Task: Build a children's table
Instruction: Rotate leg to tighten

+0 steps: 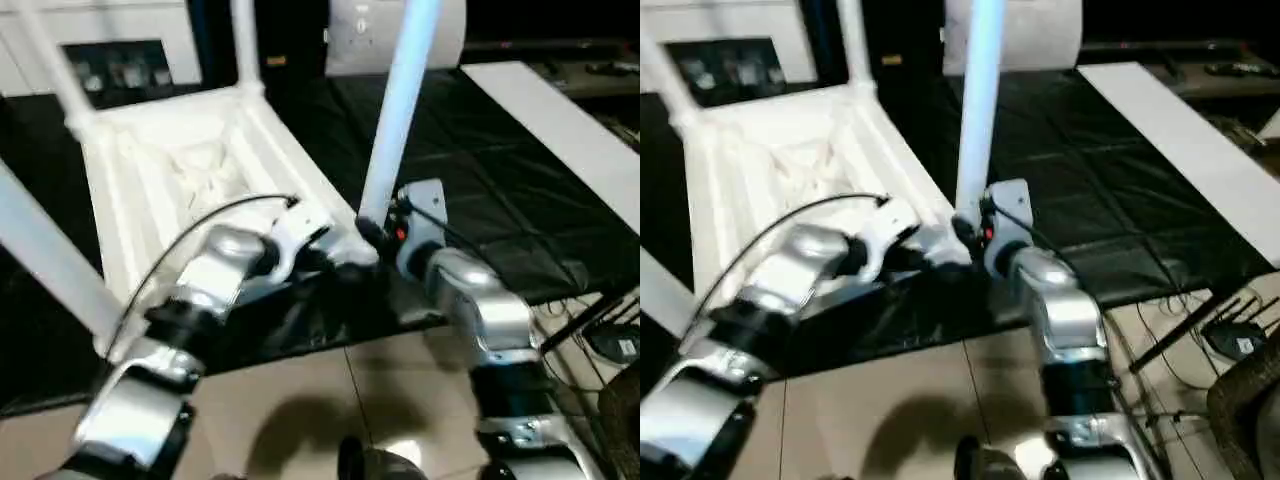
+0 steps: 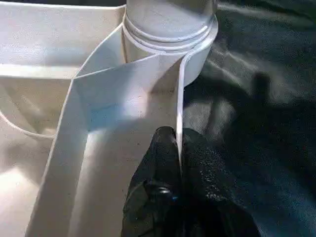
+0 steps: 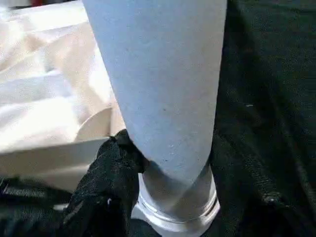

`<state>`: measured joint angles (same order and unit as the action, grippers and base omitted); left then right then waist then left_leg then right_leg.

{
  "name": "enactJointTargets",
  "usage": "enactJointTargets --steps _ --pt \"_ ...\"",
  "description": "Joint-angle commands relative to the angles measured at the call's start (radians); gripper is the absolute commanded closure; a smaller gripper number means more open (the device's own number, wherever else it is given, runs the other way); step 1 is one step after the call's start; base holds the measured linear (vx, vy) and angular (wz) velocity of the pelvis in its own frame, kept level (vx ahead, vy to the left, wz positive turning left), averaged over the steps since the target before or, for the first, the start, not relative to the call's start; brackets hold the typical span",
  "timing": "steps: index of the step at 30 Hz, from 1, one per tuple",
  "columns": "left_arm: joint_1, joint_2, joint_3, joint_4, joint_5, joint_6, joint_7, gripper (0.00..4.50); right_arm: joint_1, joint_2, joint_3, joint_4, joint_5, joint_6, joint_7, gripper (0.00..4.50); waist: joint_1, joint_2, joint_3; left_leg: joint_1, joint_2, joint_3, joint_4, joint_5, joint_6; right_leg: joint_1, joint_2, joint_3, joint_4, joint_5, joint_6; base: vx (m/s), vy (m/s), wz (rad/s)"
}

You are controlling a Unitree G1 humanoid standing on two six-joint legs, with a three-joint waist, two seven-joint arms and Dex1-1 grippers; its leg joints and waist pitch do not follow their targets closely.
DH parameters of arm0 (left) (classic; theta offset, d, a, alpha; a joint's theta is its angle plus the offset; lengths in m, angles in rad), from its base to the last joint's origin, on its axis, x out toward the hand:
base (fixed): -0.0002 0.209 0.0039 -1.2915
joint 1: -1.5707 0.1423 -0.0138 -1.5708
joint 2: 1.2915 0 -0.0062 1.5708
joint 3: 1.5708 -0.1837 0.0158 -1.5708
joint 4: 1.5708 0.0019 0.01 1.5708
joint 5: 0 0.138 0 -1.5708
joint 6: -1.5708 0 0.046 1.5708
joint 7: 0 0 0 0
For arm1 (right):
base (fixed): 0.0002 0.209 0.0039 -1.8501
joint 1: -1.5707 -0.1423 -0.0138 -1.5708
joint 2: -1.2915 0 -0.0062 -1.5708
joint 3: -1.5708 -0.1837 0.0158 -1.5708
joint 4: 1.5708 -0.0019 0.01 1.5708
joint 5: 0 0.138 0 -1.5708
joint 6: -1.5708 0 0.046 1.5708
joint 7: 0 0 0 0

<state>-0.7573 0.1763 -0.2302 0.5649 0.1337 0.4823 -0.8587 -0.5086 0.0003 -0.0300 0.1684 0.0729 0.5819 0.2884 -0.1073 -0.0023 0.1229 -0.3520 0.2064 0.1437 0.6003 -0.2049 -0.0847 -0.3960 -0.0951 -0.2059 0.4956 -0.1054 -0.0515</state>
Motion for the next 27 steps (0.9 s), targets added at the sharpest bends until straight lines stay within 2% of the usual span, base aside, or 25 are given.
enactJointTargets --steps 1,2,3,4,5,7,9,10,11,12,13,15,16,18,19,21,22,24,25,27 --pt "-0.043 -0.073 -0.005 -0.026 -0.039 -0.018 0.019 4.50 -0.001 0.066 0.094 0.003 0.050 0.003 0.051 2.26 -0.003 -0.003 -0.065 0.005 -0.004 -0.006 -0.062 -0.320 0.055 0.055 -0.078 0.041 -0.084 -0.636 0.022 0.000 0.000 0.00" --pt "-0.041 -0.073 -0.005 -0.028 -0.041 -0.016 0.019 4.50 0.004 0.067 0.090 -0.002 0.048 -0.007 0.051 2.05 -0.001 -0.002 -0.068 -0.003 -0.005 -0.006 -0.062 -0.281 0.061 0.061 -0.079 0.043 -0.080 -0.624 0.019 0.000 0.000 0.00" --pt "-0.041 -0.073 -0.005 -0.028 -0.041 -0.016 0.019 4.50 0.004 0.067 0.090 -0.002 0.048 -0.007 0.051 2.05 0.002 0.000 -0.072 -0.008 0.003 -0.007 -0.065 -0.229 0.075 0.061 -0.076 0.050 -0.071 -0.570 0.002 0.000 0.000 0.00" --pt "-0.034 -0.063 -0.010 -0.036 -0.039 -0.023 0.008 4.50 0.014 0.059 0.084 -0.013 0.050 -0.022 0.065 1.88 0.005 -0.002 -0.078 -0.008 0.011 -0.008 -0.067 -0.193 0.088 0.058 -0.071 0.057 -0.058 -0.495 -0.029 0.000 0.000 0.00" --pt "-0.024 -0.044 -0.020 -0.045 -0.038 -0.042 -0.016 4.50 0.028 0.047 0.076 -0.031 0.061 -0.038 0.093 1.81 0.006 -0.003 -0.079 -0.012 0.017 -0.009 -0.068 -0.167 0.100 0.057 -0.069 0.063 -0.045 -0.430 -0.063 0.000 0.000 0.00" --pt "-0.010 -0.015 -0.031 -0.057 -0.038 -0.072 -0.053 4.50 0.049 0.021 0.070 -0.059 0.074 -0.054 0.129 1.62 0.012 -0.004 -0.080 -0.012 0.017 -0.005 -0.067 -0.156 0.120 0.056 -0.068 0.069 -0.037 -0.400 -0.086 0.000 0.000 0.00" --pt "0.000 0.007 -0.039 -0.066 -0.040 -0.095 -0.086 4.50 0.065 -0.005 0.070 -0.077 0.081 -0.067 0.162 1.53 0.017 -0.007 -0.082 -0.018 0.015 -0.003 -0.066 -0.136 0.135 0.060 -0.068 0.073 -0.030 -0.383 -0.096 0.000 0.000 0.00" --pt "0.011 0.043 -0.055 -0.070 -0.038 -0.144 -0.137 4.50 0.085 -0.060 0.072 -0.096 0.096 -0.071 0.226 1.30 0.023 -0.008 -0.082 -0.018 0.012 0.000 -0.063 -0.127 0.143 0.059 -0.067 0.075 -0.028 -0.381 -0.096 0.000 0.000 0.00" --pt "0.011 0.043 -0.055 -0.070 -0.038 -0.144 -0.137 4.50 0.085 -0.060 0.072 -0.096 0.096 -0.071 0.226 1.30 0.030 -0.008 -0.085 -0.024 0.012 -0.001 -0.062 -0.106 0.152 0.066 -0.066 0.077 -0.021 -0.367 -0.092 0.000 0.000 0.00" --pt "0.014 0.053 -0.059 -0.070 -0.037 -0.161 -0.156 4.50 0.090 -0.080 0.073 -0.101 0.104 -0.074 0.254 1.20 0.035 -0.006 -0.088 -0.025 0.012 0.000 -0.061 -0.086 0.159 0.066 -0.065 0.079 -0.018 -0.350 -0.092 0.000 0.000 0.00" --pt "0.023 0.079 -0.067 -0.071 -0.036 -0.169 -0.201 4.50 0.100 -0.136 0.078 -0.113 0.126 -0.073 0.336 1.09 0.044 -0.009 -0.088 -0.025 0.014 0.001 -0.060 -0.057 0.167 0.063 -0.064 0.080 -0.014 -0.323 -0.094 0.000 0.000 0.00" --pt "0.028 0.097 -0.075 -0.071 -0.037 -0.193 -0.237 4.50 0.101 -0.168 0.077 -0.114 0.137 -0.073 0.380 0.99 0.052 -0.010 -0.082 -0.023 0.012 0.005 -0.059 -0.063 0.175 0.058 -0.060 0.081 -0.017 -0.333 -0.089 0.000 0.000 0.00" --pt "0.031 0.118 -0.086 -0.071 -0.041 -0.206 -0.275 4.50 0.102 -0.211 0.078 -0.115 0.146 -0.079 0.443 0.76 0.058 -0.008 -0.082 -0.022 0.014 0.004 -0.060 -0.070 0.167 0.060 -0.060 0.078 -0.018 -0.362 -0.081 0.000 0.000 0.00" --pt "0.035 0.149 -0.104 -0.069 -0.052 -0.250 -0.344 4.50 0.099 -0.277 0.089 -0.109 0.148 -0.100 0.534 0.63 0.069 -0.008 -0.082 -0.018 0.017 0.003 -0.061 -0.081 0.160 0.058 -0.059 0.079 -0.019 -0.378 -0.072 0.000 0.000 0.00" --pt "0.037 0.182 -0.123 -0.069 -0.059 -0.283 -0.409 4.50 0.092 -0.340 0.099 -0.098 0.155 -0.122 0.626 0.63 0.072 -0.006 -0.081 -0.014 0.021 0.002 -0.062 -0.086 0.159 0.055 -0.059 0.080 -0.018 -0.373 -0.077 0.000 0.000 0.00" --pt "0.036 0.193 -0.131 -0.067 -0.062 -0.309 -0.438 4.50 0.085 -0.363 0.102 -0.087 0.156 -0.129 0.658 0.43 0.081 -0.007 -0.082 -0.013 0.026 0.002 -0.063 -0.087 0.160 0.054 -0.062 0.084 -0.015 -0.366 -0.083 0.000 0.000 0.00" --pt "0.033 0.210 -0.142 -0.065 -0.066 -0.326 -0.484 4.50 0.073 -0.406 0.121 -0.067 0.153 -0.156 0.724 0.26 0.091 -0.006 -0.083 -0.010 0.027 0.003 -0.063 -0.079 0.155 0.051 -0.064 0.085 -0.012 -0.357 -0.095 0.000 0.000 0.00" --pt "0.029 0.222 -0.153 -0.060 -0.064 -0.346 -0.518 4.50 0.062 -0.437 0.139 -0.050 0.149 -0.173 0.775 0.22 0.097 -0.007 -0.083 -0.009 0.032 0.003 -0.064 -0.067 0.154 0.051 -0.064 0.088 -0.006 -0.333 -0.112 0.000 0.000 0.00" --pt "0.022 0.242 -0.176 -0.053 -0.052 -0.381 -0.567 4.50 0.046 -0.475 0.168 -0.026 0.151 -0.195 0.858 0.22 0.104 -0.006 -0.085 -0.007 0.032 0.002 -0.064 -0.066 0.155 0.052 -0.064 0.087 -0.004 -0.327 -0.118 0.000 0.000 0.00" --pt "0.020 0.249 -0.184 -0.051 -0.049 -0.395 -0.586 4.50 0.040 -0.485 0.177 -0.015 0.154 -0.203 0.891 0.22 0.111 -0.008 -0.085 -0.005 0.032 0.006 -0.063 -0.064 0.157 0.049 -0.065 0.092 -0.002 -0.312 -0.131 0.000 0.000 0.00"
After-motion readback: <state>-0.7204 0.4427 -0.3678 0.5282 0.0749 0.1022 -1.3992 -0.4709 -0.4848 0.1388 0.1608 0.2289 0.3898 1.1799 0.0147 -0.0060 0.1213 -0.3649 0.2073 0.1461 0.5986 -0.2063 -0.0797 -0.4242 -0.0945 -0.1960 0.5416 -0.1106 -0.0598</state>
